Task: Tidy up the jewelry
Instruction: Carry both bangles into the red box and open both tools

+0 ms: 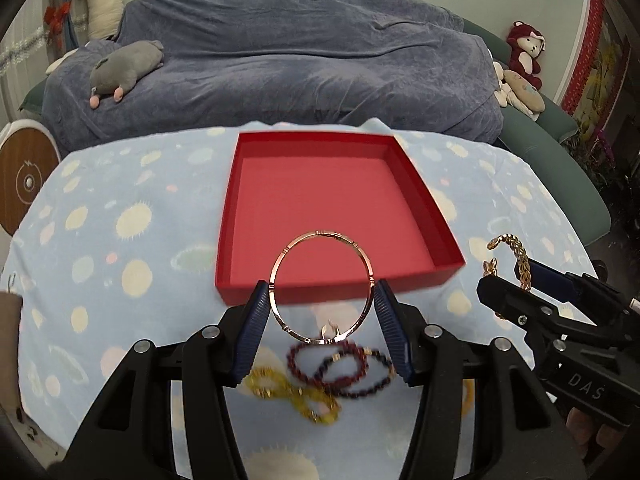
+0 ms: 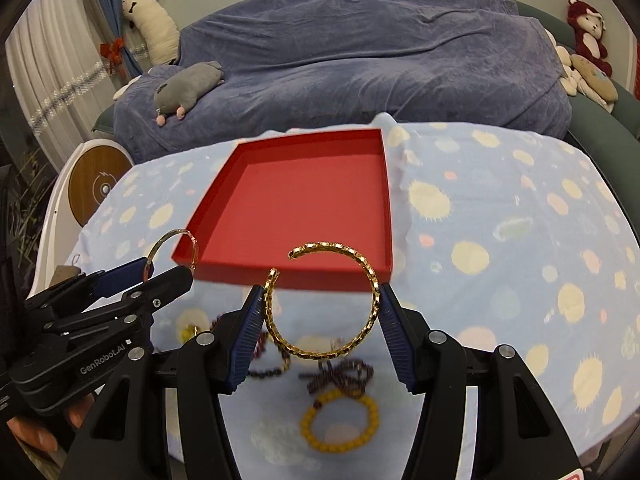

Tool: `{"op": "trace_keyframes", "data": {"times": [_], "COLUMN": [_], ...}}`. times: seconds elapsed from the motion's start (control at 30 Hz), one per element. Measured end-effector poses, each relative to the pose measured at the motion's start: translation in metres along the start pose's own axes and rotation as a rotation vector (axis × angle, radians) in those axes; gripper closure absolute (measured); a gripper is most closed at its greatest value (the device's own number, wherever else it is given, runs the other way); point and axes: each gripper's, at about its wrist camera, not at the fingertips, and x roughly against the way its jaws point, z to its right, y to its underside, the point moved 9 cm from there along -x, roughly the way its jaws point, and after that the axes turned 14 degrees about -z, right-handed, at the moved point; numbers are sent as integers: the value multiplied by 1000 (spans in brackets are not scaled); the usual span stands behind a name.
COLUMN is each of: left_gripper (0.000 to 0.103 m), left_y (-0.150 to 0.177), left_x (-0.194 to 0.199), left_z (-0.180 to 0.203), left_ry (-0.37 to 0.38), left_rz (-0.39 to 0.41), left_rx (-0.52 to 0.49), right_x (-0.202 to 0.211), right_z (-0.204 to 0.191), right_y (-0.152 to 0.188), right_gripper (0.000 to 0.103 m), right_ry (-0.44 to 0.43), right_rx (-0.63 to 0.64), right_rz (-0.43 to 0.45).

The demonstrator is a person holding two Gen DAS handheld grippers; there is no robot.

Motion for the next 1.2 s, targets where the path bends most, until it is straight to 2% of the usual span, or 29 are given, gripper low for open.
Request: {"op": "trace_keyframes", "data": {"times": [0.1,0.23,0.43,0.6,0.8,1.0,1.2], "left_gripper": [52,52,52,52,52,46,43], "left_y": [-47,-97,-135,-145,-151,-153,-151], "left_x": [-13,-50,-117,-158,-179,-176,-144], "left_z": [-7,-18,-39,-49,-52,-57,-55], "left_ry": [31,18,-14,-29,-35,-29,-20], "left_rz": [1,-20,-104,-167,-202,-193,-143], "left_rx": [8,15,32,34,33,60,66], "right_x": [-16,-53,-118,-158,-178,-176,-141], "right_z": [-2,-6,4,14,20,18,11], "right_y": [-48,-100,-142,-157,-164,-167,-158], "right_gripper": [48,48,48,48,47,46,45], "right_ry": [-36,-53,-18,1,18,28,3], "right_rx": [-5,-1,4,-2,6,19,19], "right_rz": [-9,-41,-111,-160,-182,-168,-131]}}
